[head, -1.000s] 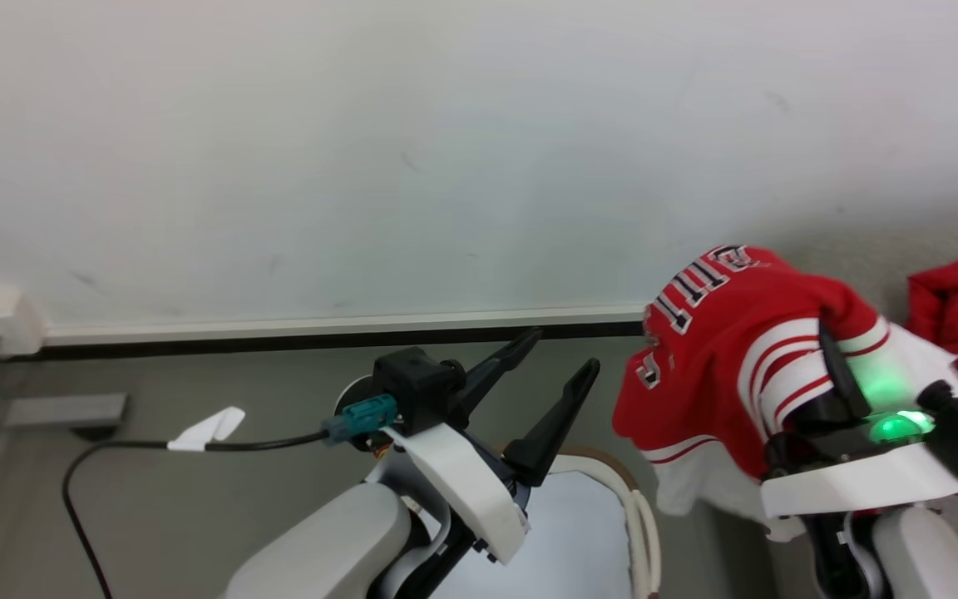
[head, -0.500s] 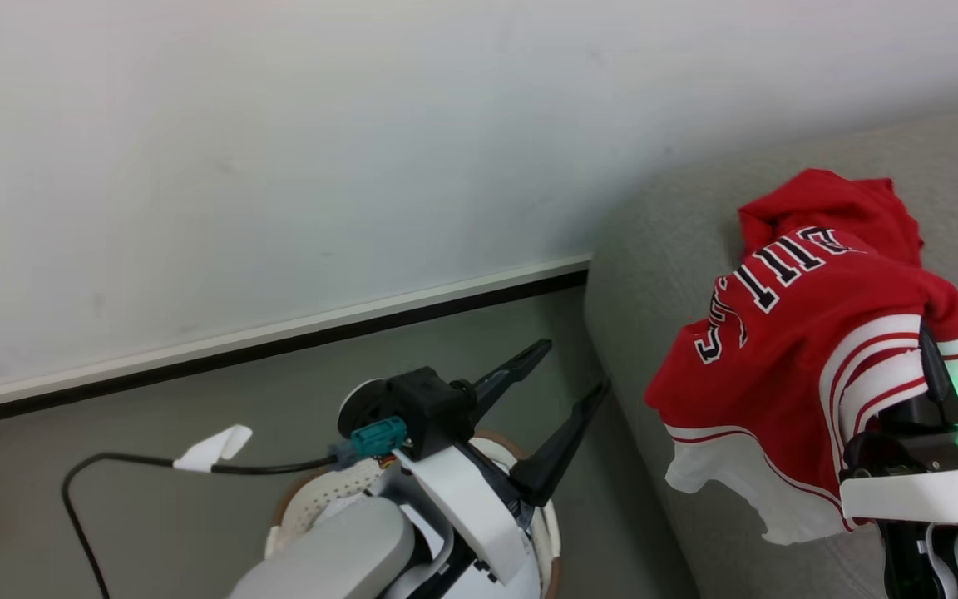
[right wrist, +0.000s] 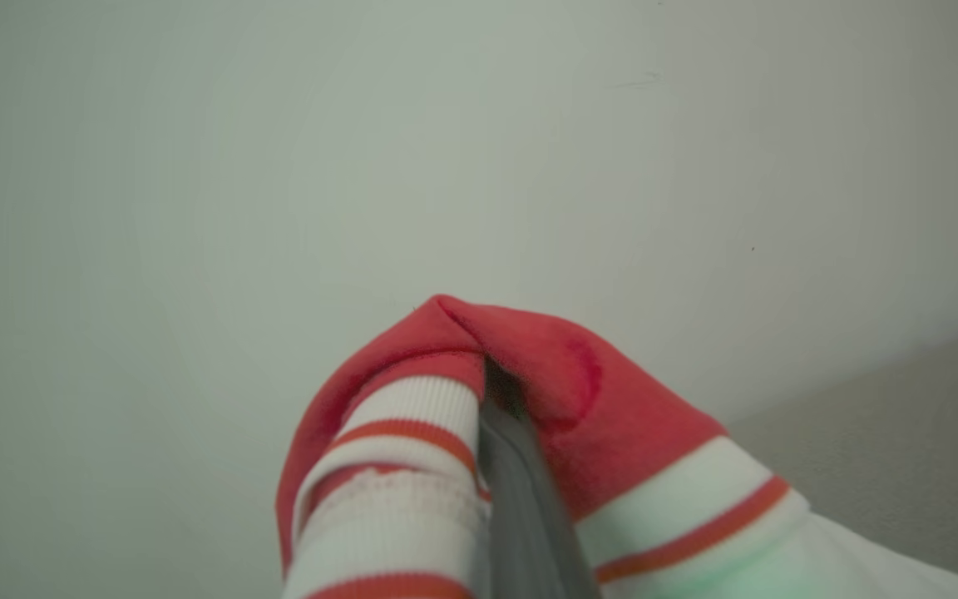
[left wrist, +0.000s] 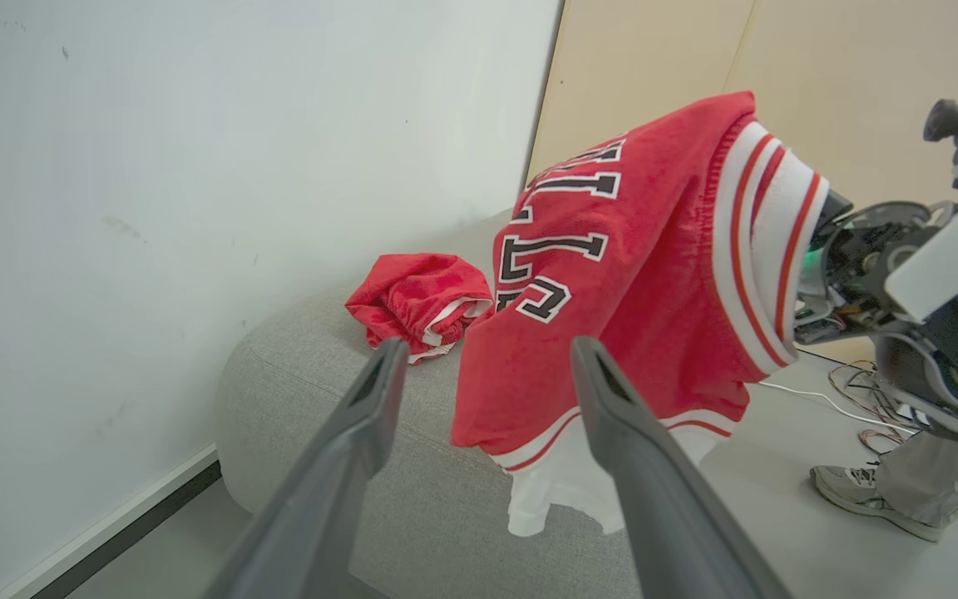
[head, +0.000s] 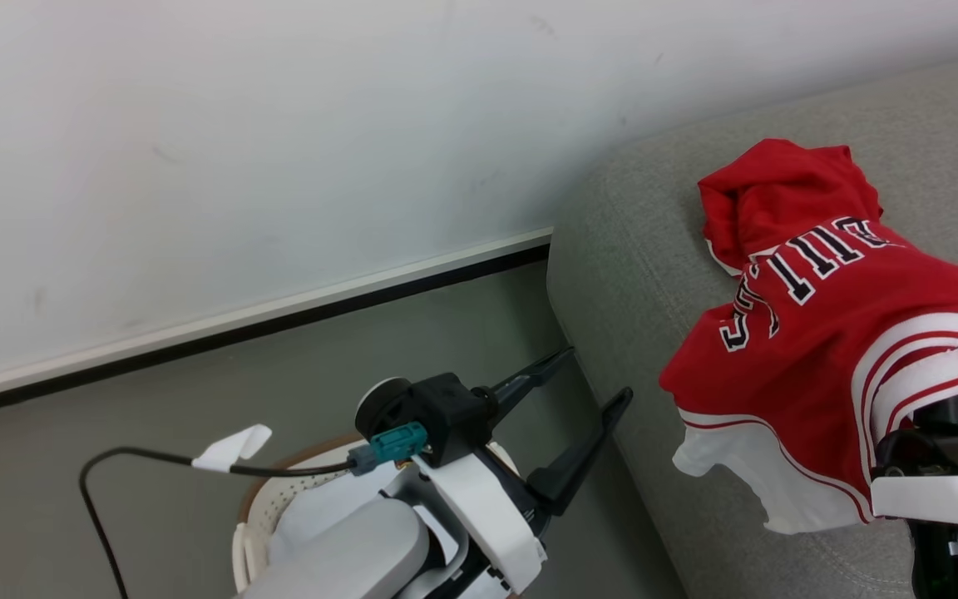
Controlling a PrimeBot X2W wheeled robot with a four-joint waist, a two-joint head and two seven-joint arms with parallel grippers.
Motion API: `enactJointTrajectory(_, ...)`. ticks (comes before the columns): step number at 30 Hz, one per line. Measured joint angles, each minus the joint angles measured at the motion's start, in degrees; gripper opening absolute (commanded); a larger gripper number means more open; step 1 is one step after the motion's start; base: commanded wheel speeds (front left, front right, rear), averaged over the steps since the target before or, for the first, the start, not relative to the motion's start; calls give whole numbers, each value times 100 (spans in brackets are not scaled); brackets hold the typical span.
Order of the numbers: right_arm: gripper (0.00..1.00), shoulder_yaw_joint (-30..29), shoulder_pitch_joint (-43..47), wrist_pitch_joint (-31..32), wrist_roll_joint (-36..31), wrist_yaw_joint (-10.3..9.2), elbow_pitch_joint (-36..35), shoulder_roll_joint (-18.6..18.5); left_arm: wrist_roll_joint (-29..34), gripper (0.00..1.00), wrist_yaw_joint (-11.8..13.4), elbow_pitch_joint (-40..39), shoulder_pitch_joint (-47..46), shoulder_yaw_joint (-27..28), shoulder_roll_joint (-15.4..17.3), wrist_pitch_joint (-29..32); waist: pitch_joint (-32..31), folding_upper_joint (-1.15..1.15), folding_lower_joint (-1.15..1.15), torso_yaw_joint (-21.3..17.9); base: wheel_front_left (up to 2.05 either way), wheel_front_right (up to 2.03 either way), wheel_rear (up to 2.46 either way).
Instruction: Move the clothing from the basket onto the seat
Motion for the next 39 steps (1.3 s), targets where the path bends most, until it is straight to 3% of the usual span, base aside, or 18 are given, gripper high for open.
enactJointTrajectory(9, 0, -270, -626, 3, 146, 0, 149, -367, 154, 100, -42, -194, -206, -14, 176, 100, 451, 0, 0, 153, 0, 0, 0)
enactJointTrajectory(22, 0, -1229, -2371, 458, 800, 0, 1192, -1577, 305, 100, -43, -716, -689, 88, 605, 371, 1652, 0, 0, 436, 0, 0, 0)
enactJointTrajectory(29, 0, -1922, -2936, 771, 559, 1, 2051, -2056, 354, 100, -43, -954, -924, 204, 857, 497, 2384, 0, 1, 684, 0, 0, 0)
enactJointTrajectory(39, 0, -1815, -3443, 1215, -168, 1, 3744, -2221, 455, 100, -53, -1003, -1073, 248, 982, 458, 3069, 0, 1, 1135, 0, 0, 0)
